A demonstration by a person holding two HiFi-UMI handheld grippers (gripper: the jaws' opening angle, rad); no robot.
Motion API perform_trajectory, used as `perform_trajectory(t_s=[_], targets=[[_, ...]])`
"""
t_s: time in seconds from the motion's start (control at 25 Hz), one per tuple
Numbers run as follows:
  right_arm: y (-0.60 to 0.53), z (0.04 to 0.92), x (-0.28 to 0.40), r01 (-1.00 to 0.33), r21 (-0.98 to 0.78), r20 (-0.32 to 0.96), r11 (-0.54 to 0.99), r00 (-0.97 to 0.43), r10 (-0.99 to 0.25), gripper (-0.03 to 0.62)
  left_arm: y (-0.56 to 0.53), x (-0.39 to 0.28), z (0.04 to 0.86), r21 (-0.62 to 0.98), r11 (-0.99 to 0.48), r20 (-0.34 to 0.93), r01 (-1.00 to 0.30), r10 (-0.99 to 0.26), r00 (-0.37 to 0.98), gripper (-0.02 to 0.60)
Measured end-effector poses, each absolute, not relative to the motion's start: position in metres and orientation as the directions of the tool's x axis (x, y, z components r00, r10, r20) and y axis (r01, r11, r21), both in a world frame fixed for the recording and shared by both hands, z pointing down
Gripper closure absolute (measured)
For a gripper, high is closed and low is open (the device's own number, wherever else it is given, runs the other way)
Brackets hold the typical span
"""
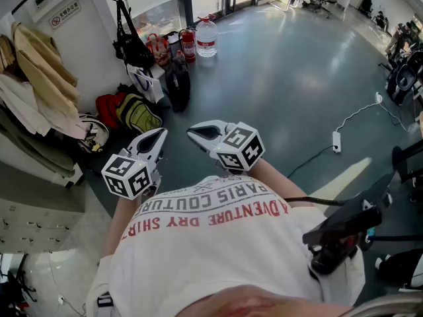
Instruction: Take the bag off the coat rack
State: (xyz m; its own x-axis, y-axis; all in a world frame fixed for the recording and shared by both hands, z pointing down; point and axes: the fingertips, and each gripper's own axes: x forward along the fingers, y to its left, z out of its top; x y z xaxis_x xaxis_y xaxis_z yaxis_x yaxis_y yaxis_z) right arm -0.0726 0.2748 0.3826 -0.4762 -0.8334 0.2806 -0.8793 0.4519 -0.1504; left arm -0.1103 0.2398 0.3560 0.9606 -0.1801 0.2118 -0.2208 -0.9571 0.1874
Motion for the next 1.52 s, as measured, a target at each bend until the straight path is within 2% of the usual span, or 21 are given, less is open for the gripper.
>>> perform_trajectory(t_s=[0.68,1.28,1.52], targets=[[0.288,0.372,-0.077,-0.86,-0.185,0.235,0.475,-0.508,-0.828,0.592,0.256,-0.112,0.358,0.186,-0.958,0.209,-0.218,-0.178,0.962,0.581],[0.277,0.411,-0.067,-0.855,-0.278,0.254,0.438,-0.506,-0.824,0.592,0.251,-0.112,0.383,0.226,-0.954,0.204,-0.198,-0.153,0.967,0.581],[0.246,0.432,-0.058,-0.835,-0.343,0.268,0.429,-0.525,-0.808,0.592,0.214,-0.106,0.398,0.257,-0.94,0.226,-0.224,-0.167,0.96,0.581]])
